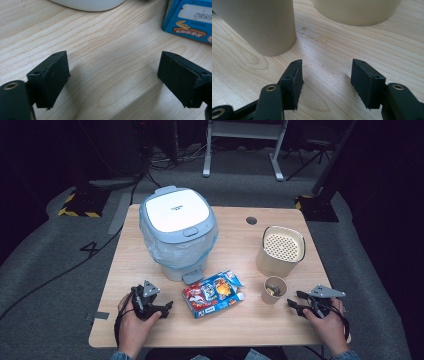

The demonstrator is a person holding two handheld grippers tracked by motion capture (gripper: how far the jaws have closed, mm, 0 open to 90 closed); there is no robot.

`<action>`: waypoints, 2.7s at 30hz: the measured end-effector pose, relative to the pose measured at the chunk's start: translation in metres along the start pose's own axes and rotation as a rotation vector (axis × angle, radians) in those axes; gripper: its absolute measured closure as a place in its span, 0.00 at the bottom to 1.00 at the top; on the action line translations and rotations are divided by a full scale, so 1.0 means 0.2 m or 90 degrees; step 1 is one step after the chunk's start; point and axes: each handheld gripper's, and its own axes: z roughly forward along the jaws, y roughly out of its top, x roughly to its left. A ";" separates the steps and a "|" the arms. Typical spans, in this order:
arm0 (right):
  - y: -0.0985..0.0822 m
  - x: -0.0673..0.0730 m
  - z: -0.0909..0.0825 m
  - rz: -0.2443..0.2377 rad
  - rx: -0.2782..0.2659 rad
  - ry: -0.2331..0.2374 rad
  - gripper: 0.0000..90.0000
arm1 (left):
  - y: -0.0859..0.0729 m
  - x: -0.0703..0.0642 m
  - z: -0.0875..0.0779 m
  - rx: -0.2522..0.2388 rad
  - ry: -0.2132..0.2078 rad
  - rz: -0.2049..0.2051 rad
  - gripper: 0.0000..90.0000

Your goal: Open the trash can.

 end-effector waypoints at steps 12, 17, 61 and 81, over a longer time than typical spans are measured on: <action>0.00 0.00 0.00 0.002 0.001 -0.002 0.46 | -0.01 0.00 -0.02 -0.008 0.006 -0.008 0.19; 0.00 0.00 0.00 0.003 0.001 -0.007 0.45 | -0.02 0.00 -0.02 -0.010 0.003 -0.005 0.19; 0.00 0.00 0.00 0.004 0.001 -0.005 0.45 | 0.33 0.02 -0.47 -0.127 -0.202 0.108 0.69; 0.00 0.00 0.00 0.004 0.001 -0.005 0.45 | 0.78 0.03 -0.70 -0.208 -0.248 0.176 1.00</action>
